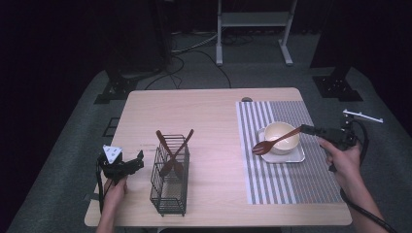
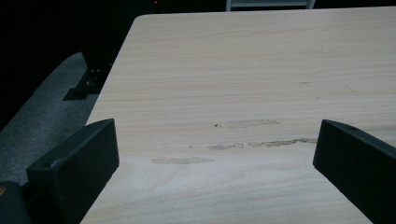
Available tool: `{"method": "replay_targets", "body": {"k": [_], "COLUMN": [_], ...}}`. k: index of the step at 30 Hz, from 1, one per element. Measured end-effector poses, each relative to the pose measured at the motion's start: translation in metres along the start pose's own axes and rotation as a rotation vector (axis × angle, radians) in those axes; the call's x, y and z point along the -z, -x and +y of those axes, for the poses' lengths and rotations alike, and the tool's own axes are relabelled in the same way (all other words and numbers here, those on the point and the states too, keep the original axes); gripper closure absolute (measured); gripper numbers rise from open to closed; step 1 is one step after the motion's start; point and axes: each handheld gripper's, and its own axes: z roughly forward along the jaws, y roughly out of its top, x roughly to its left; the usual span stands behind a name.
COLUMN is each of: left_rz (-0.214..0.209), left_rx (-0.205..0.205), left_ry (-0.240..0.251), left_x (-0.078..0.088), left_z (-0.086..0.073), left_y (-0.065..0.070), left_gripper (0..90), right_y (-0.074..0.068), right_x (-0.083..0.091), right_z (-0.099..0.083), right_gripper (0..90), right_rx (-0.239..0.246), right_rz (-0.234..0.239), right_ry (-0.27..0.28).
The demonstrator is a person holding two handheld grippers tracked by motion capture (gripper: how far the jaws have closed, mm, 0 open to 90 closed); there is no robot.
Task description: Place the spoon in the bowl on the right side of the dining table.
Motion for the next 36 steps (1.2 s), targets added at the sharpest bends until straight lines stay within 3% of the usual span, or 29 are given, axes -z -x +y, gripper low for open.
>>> {"method": "replay_targets", "body": {"k": [36], "left_rz": [-0.001], "left_rx": [-0.002], "left_ry": [-0.001], "left_x": [0.0], "left_z": [0.0], "left_y": [0.0], "left_gripper": [0.0], "right_y": [0.02], "right_x": [0.033], "right_z": [0.012], "right_gripper": [83.0], "right_rx": [-0.053], "right_rz": [-0.082], "right_ry": [0.102]}}
